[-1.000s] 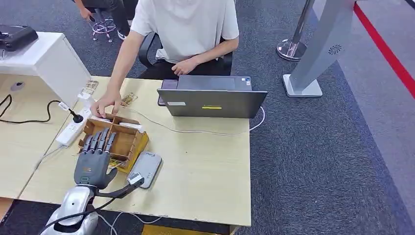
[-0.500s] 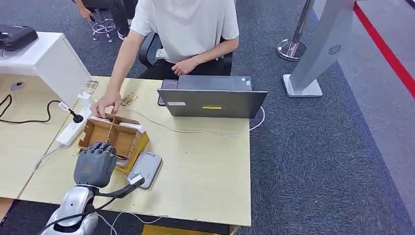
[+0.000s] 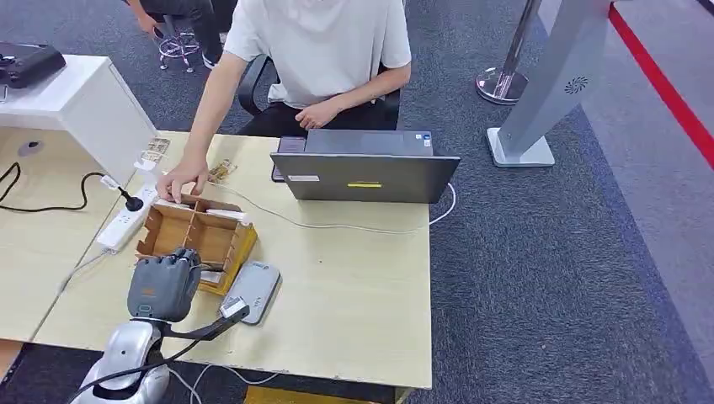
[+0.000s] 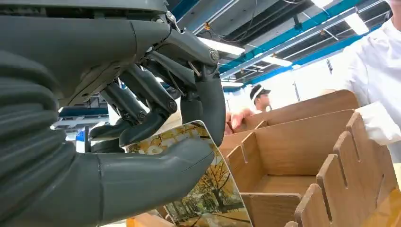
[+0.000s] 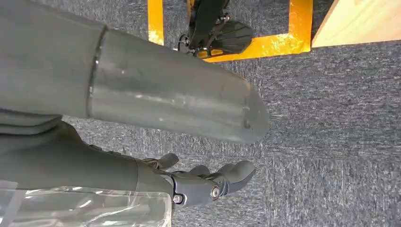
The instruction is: Pass the card to the sensor for recognition and then transmit it.
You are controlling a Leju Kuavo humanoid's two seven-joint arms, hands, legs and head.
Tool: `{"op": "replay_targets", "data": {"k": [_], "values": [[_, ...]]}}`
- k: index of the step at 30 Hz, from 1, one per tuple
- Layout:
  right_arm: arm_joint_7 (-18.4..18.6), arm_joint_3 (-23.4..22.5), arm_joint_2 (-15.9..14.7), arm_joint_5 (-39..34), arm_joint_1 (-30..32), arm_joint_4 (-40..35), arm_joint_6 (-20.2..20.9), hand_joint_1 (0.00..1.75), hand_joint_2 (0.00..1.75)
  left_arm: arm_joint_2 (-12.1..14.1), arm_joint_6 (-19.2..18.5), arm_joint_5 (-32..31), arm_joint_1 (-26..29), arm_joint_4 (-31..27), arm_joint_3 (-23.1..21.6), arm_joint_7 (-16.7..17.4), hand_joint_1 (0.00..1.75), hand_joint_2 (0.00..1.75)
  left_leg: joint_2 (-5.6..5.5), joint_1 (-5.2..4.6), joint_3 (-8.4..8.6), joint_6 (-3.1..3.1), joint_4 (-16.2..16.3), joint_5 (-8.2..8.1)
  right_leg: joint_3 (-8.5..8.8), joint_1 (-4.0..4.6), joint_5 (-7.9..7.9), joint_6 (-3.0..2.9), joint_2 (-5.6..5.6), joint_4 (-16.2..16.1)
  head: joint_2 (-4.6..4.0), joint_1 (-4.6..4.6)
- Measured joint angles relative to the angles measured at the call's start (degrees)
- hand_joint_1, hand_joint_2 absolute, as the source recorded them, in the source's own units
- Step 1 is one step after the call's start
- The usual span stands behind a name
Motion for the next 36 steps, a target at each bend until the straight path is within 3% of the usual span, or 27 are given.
{"op": "replay_targets", "data": {"k": [15,19,25,30,36], "values": [[0.04,-0.18,0.02,0.24,0.05,0.00,-0.37,0.00,0.00,-0.42,0.92,1.82,0.30,-1.67,-0.79,-1.31,1.75,1.75,-0.01,0.00,0.00,0.00,0.00,0.00,0.00,0.00,0.00,0.00,-0.01,0.00,0.00,0.00],[0.09,-0.70,0.02,0.17,0.12,0.00,-0.66,0.00,0.00,-0.50,0.63,3.43,0.50,-5.78,-1.97,-2.47,1.75,1.75,-0.01,0.00,0.00,0.00,0.01,0.00,0.00,0.00,0.00,0.00,-0.01,0.00,0.00,0.00],[0.02,-1.88,0.02,0.00,0.25,-0.02,-0.85,0.00,0.00,0.44,-2.45,8.51,-0.23,-16.99,-5.31,-4.04,1.75,1.75,-0.01,0.01,0.00,0.00,0.02,0.00,-0.01,0.00,0.00,0.00,-0.01,0.00,0.00,0.00],[-0.04,-2.95,0.15,0.20,0.25,-0.02,-0.77,0.00,0.00,3.02,-5.42,13.07,-4.65,-25.34,-7.15,-4.90,1.75,1.75,0.00,0.01,0.01,-0.03,0.02,0.02,0.00,0.01,0.02,-0.02,0.00,0.01,0.00,-0.02],[-0.04,-3.13,0.17,2.47,0.11,-0.02,-0.04,0.00,0.00,3.98,-6.95,13.44,-12.73,-27.45,-7.61,-4.59,1.75,1.75,-0.04,0.01,0.01,0.00,0.03,0.06,-0.01,0.00,0.05,0.02,-0.04,0.01,0.00,0.02]]}}
